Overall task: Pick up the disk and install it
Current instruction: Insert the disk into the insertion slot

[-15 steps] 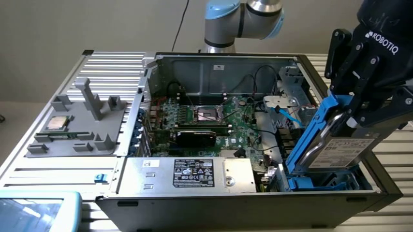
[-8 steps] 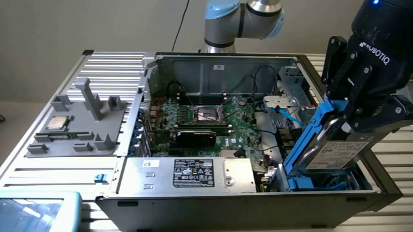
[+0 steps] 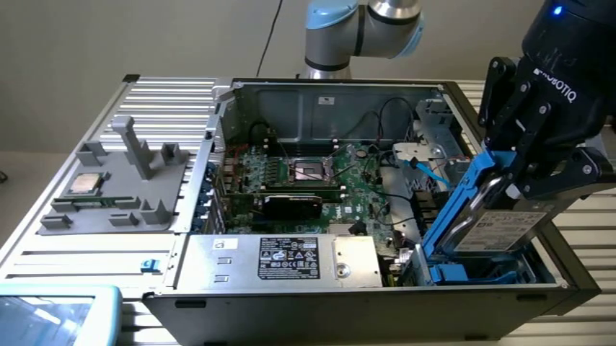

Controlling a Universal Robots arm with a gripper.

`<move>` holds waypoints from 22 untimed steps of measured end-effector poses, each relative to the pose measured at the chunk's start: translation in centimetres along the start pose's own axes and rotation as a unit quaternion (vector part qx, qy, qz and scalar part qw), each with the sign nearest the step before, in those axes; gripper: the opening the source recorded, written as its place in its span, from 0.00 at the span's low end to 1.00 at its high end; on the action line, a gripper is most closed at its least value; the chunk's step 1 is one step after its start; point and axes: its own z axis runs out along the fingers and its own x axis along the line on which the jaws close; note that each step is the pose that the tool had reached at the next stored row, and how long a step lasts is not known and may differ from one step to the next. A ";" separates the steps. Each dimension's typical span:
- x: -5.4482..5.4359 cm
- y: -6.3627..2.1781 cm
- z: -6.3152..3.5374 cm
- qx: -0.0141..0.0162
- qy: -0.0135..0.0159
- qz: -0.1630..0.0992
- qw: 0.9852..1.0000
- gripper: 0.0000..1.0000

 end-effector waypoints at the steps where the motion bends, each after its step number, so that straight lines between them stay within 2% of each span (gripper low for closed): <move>1: 0.0 -0.03 0.01 0.000 0.001 0.000 1.000 0.37; 14: 0.0 -0.07 0.32 0.000 0.001 0.001 1.000 0.37; 22: 0.0 -0.07 1.45 0.000 0.002 0.001 1.000 0.37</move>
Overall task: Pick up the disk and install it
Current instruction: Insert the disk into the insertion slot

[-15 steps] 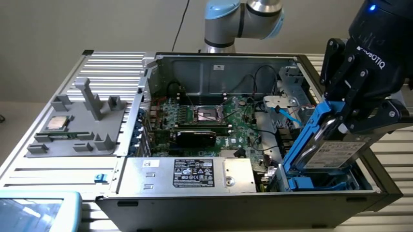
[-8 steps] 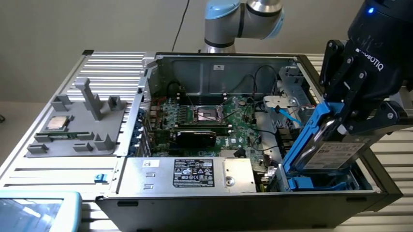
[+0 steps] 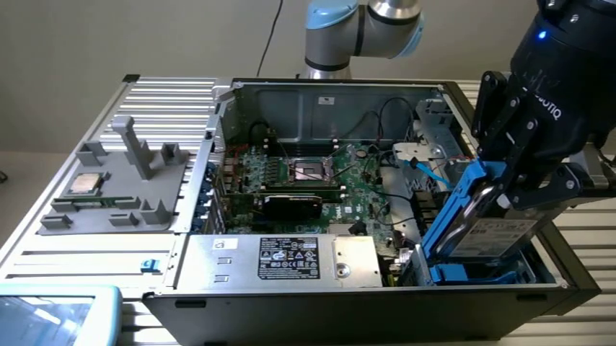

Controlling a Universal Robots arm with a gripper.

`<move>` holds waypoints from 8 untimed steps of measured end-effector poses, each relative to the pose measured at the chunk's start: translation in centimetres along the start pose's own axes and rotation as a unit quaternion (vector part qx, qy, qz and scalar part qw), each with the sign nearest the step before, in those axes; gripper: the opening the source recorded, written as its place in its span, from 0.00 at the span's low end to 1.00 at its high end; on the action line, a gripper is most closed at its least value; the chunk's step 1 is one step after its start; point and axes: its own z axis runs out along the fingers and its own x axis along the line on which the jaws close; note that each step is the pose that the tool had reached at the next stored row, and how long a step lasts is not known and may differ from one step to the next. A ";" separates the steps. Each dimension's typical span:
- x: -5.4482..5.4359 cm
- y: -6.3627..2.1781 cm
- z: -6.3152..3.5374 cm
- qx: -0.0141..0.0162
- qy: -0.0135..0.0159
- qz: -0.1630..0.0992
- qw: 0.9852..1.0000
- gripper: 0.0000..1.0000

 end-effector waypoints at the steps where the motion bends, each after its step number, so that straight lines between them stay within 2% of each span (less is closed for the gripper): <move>1: 0.0 0.00 0.18 0.000 0.000 0.000 1.000 0.37; 8: 0.0 0.00 1.45 0.000 0.001 0.000 1.000 0.37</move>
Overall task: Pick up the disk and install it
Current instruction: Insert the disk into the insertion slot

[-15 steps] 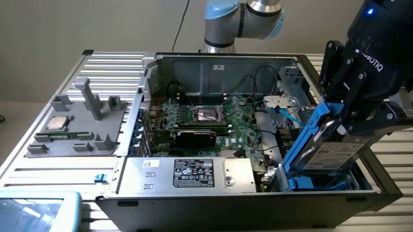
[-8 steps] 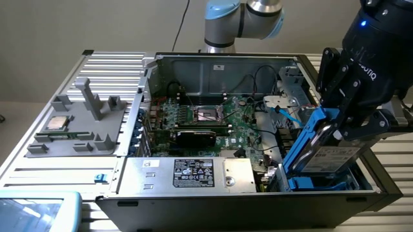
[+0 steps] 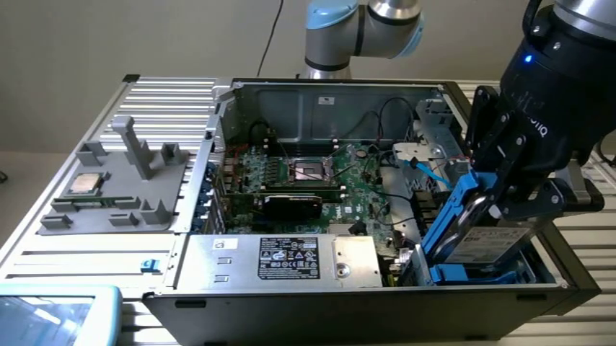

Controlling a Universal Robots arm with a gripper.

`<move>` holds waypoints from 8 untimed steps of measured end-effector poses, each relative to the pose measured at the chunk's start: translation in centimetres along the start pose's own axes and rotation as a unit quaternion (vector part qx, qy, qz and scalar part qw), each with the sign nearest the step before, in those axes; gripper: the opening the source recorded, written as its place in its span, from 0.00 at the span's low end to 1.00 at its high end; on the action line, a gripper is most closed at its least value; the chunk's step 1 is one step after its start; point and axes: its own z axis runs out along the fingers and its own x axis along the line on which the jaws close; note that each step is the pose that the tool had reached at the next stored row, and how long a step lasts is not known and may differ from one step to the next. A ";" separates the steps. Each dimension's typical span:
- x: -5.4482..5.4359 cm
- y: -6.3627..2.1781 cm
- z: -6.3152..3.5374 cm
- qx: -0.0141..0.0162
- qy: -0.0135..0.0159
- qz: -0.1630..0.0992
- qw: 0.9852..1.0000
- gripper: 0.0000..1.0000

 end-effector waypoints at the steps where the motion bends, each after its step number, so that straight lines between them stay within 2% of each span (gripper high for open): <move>1: 0.0 0.00 0.05 0.000 0.000 0.000 1.000 0.37; 8: 0.0 0.00 0.05 0.001 0.000 0.000 1.000 0.37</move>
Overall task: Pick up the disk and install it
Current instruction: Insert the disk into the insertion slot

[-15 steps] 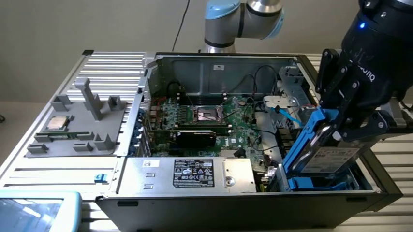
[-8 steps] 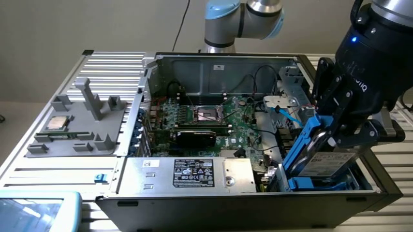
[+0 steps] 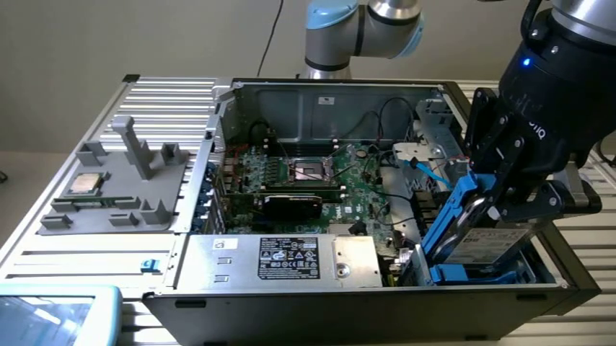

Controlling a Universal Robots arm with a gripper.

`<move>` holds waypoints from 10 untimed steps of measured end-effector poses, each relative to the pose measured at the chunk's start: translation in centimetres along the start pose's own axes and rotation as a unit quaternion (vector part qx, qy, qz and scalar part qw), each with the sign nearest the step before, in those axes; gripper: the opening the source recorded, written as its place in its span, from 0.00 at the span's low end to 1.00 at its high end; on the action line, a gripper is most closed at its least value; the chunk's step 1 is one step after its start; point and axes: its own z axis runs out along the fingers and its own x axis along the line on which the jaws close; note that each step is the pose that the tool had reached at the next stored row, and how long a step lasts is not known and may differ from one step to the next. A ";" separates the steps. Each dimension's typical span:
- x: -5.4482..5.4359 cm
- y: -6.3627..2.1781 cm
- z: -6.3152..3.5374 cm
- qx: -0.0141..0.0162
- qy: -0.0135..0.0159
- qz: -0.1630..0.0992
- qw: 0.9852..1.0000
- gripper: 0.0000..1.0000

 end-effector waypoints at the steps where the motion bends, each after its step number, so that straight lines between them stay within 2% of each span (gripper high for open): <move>1: 0.0 0.00 0.00 0.000 0.000 0.000 1.000 0.38; 3: 0.0 0.00 0.01 0.000 0.000 0.000 1.000 0.51; 4: 0.0 0.00 -0.01 0.000 0.000 0.000 1.000 0.51; 6: 0.0 0.00 0.00 0.000 0.000 0.000 1.000 0.63; 7: 0.0 0.00 0.00 0.000 0.000 0.000 1.000 0.63; 8: 0.0 0.00 0.00 0.000 0.000 0.000 1.000 0.69; 10: 0.0 0.00 0.00 0.000 0.000 0.000 1.000 0.69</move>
